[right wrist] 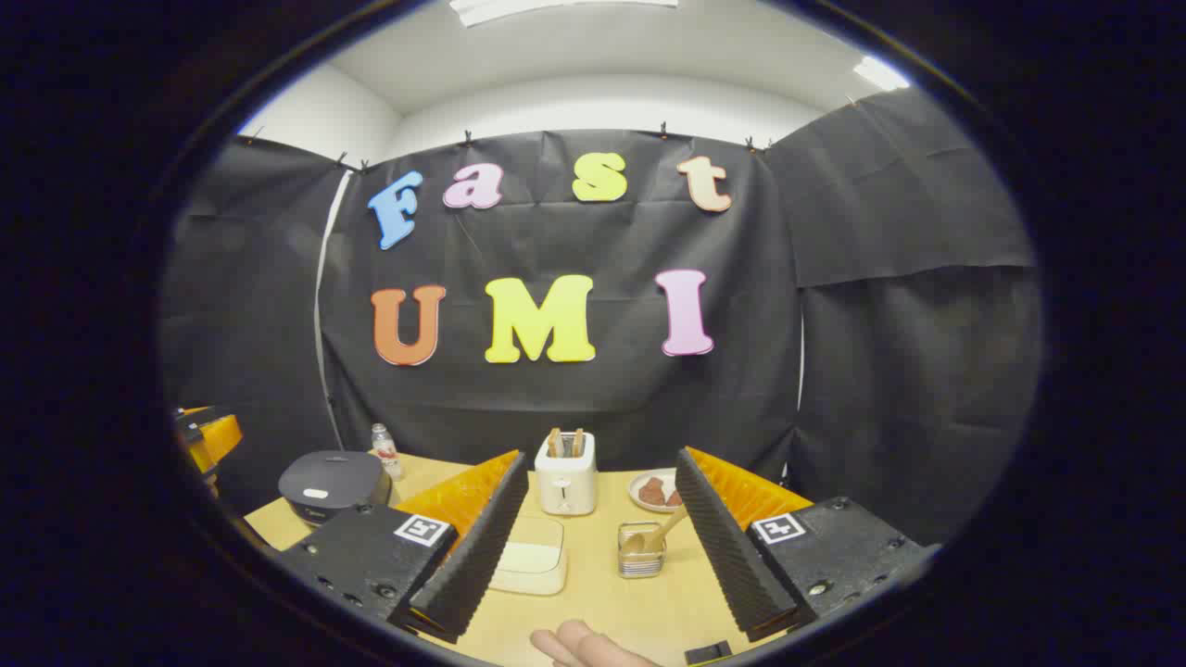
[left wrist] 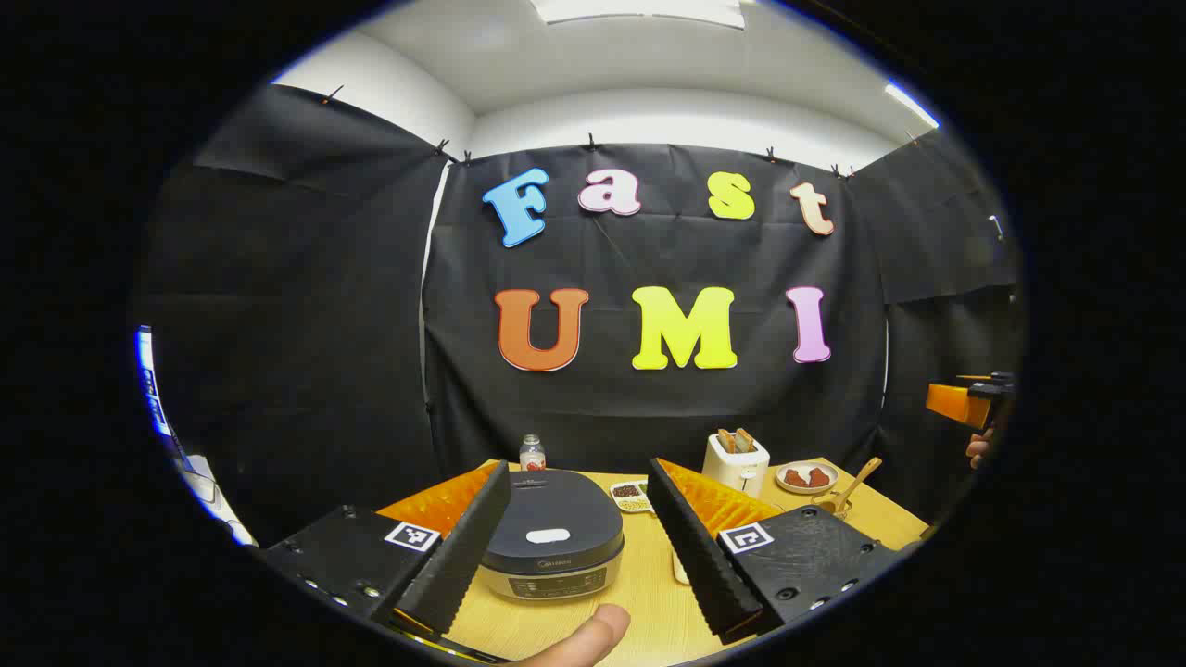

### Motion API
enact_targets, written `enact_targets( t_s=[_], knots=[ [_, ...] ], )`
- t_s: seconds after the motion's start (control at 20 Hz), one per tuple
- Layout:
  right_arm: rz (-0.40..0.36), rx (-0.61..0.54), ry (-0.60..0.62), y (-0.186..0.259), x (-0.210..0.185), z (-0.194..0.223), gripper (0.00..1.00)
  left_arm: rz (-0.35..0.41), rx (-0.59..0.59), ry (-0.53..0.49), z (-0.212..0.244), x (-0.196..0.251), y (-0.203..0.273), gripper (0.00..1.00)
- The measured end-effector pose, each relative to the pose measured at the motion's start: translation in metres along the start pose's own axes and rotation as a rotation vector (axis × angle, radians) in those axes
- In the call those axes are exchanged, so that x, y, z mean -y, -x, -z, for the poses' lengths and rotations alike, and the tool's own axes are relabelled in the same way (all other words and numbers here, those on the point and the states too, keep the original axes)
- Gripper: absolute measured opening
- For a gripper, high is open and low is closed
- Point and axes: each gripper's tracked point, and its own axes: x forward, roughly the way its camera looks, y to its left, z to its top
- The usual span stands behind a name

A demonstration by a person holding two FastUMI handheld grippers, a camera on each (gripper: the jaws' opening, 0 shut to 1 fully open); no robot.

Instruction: Close the left gripper, press the button to open the rice cooker; take a wooden spoon from the chopstick holder with the right hand, scoop a spoonful of rice and pour it into the rice cooker, then put the wooden spoon back into the chopstick holder.

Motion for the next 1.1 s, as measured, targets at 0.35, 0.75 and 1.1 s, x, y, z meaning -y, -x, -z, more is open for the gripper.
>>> enact_targets(
  t_s=[0.35,0.75,1.1],
  knots=[
    [0.043,0.04,0.001,0.012,0.022,-0.013,1.0,0.017,-0.008,0.012,-0.007,0.004,-0.001,0.94],
    [0.062,0.069,-0.013,0.02,0.041,-0.02,1.0,0.038,0.029,0.007,-0.02,0.011,-0.003,0.94],
    [0.044,0.066,-0.021,0.017,0.048,-0.015,1.0,0.02,-0.025,0.015,-0.007,0.008,-0.023,0.91]
  ],
)
